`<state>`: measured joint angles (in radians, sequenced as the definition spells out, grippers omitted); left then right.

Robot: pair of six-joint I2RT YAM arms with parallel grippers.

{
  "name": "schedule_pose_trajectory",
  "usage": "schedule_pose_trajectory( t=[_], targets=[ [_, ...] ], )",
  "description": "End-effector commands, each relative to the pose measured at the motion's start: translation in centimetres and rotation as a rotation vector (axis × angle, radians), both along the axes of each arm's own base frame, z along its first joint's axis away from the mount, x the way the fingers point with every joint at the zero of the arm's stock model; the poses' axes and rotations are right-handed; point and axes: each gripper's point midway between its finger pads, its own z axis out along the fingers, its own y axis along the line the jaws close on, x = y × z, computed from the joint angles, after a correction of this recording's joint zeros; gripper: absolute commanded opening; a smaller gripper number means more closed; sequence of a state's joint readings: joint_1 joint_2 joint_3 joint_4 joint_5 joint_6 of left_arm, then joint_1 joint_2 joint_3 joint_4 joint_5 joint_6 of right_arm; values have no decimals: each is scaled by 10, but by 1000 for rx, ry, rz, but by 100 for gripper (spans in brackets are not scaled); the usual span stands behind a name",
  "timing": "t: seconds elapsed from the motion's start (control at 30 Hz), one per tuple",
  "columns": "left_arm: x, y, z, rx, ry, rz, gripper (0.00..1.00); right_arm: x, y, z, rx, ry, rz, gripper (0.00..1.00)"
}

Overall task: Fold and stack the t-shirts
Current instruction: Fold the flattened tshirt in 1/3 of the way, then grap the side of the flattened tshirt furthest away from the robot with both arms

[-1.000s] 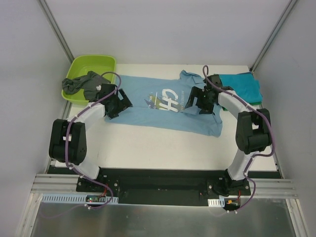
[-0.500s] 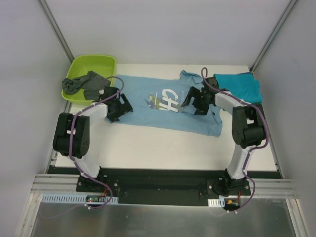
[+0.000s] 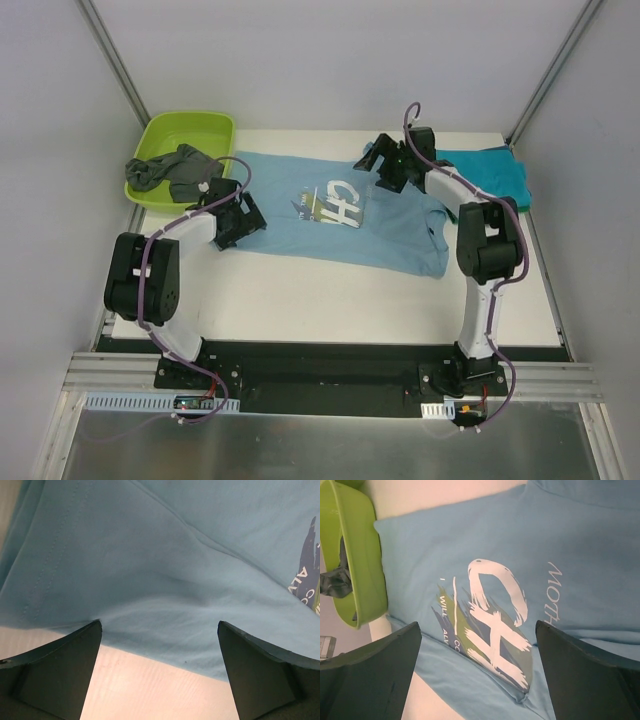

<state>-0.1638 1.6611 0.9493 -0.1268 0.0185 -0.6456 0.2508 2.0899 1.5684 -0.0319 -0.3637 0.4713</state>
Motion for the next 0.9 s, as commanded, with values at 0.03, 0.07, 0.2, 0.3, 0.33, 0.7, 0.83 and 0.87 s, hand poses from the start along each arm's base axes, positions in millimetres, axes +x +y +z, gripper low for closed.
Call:
schedule_pose_trajectory(
  t=[0.03, 0.07, 0.2, 0.3, 0.33, 0.7, 0.83, 0.87],
  targets=[
    [-4, 9, 21, 43, -36, -8, 99, -24, -23, 42, -180, -51, 42, 99],
    [-2, 6, 26, 33, -47, -16, 99, -39, -32, 39, -217, -26, 53, 98],
    [8, -5, 40, -11, -78, -40, 99, -110, -60, 13, -346, 112, 70, 98],
    [18, -6, 36, -5, -71, -45, 99, -161, -83, -17, -409, 224, 49, 97],
    [21, -6, 32, 0, -61, -47, 99, -172, -89, -26, -424, 251, 49, 97],
    [-6, 6, -22, 24, 90, -22, 99, -218, -148, -78, -494, 426, -48, 97],
    [-41, 4, -33, -14, 149, -20, 99, -239, -144, -86, -463, 456, -27, 97],
    [-53, 5, -35, -15, 164, -14, 99, -246, -144, -88, -460, 468, -29, 97]
  ],
)
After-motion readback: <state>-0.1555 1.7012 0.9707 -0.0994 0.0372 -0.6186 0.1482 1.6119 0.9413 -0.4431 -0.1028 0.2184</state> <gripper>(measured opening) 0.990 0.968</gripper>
